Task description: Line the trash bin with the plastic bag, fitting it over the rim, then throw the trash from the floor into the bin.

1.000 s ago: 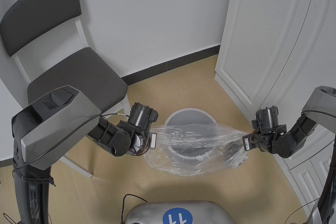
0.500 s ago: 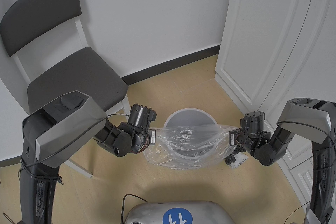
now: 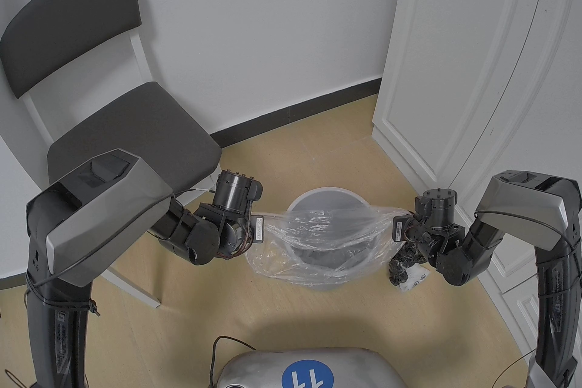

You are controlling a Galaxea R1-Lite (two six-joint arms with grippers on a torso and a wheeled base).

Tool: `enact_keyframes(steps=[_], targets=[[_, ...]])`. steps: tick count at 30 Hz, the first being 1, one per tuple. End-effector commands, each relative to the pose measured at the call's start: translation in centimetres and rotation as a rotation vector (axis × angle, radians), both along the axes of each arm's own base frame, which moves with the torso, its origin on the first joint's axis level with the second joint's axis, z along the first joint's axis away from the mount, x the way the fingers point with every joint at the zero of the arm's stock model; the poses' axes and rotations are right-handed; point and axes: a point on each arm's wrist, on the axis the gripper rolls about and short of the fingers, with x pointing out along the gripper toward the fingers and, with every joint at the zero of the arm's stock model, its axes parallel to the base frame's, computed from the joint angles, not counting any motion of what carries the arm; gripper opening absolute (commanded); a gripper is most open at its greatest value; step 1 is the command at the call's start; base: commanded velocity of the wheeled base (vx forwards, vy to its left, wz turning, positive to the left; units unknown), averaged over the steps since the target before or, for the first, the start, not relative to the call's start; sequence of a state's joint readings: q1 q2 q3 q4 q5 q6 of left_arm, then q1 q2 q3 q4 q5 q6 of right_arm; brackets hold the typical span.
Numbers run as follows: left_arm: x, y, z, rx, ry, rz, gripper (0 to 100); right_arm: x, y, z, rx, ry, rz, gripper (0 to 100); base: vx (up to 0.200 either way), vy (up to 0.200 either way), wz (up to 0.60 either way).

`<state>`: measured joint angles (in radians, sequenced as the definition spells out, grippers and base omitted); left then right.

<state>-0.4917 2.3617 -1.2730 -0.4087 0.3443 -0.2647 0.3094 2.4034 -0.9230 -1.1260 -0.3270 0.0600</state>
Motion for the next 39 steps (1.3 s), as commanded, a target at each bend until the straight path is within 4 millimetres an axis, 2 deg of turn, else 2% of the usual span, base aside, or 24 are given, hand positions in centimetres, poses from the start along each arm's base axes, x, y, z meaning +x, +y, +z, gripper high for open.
enact_keyframes(steps=[1, 5, 13, 21, 24, 29, 39], targets=[[-0.6, -0.9, -1.5, 0.017, 0.033, -0.024, 0, 0.0, 0.0, -0.8, -0.008, 0.022, 0.001, 0, 0.000, 0.000, 0.00], [-0.9, -1.8, -3.1, 0.025, 0.044, -0.042, 0, 0.1, -0.3, -1.2, -0.017, 0.032, -0.006, 0, 0.000, 0.000, 0.00], [-1.5, -2.9, -3.7, 0.016, 0.052, -0.068, 0, 0.6, -1.3, -1.4, -0.021, 0.037, -0.029, 0, 0.000, 0.000, 0.00], [-1.2, -3.2, -3.2, -0.020, -0.012, -0.068, 0, 1.6, -2.6, -1.1, -0.014, 0.010, -0.066, 0, 0.000, 0.000, 0.00], [-1.0, -3.4, -3.7, -0.032, -0.026, -0.067, 0, 2.1, -3.0, -1.4, -0.011, 0.007, -0.079, 0, 0.000, 0.000, 0.00], [-0.9, -3.7, -4.1, -0.059, -0.038, -0.059, 0, 2.7, -3.0, -2.0, -0.005, -0.003, -0.083, 0, 0.000, 0.000, 0.00], [-0.1, -4.3, -4.0, -0.145, -0.165, -0.057, 0, 3.2, -2.8, -1.0, 0.035, -0.081, -0.089, 0, 0.000, 0.000, 0.00]])
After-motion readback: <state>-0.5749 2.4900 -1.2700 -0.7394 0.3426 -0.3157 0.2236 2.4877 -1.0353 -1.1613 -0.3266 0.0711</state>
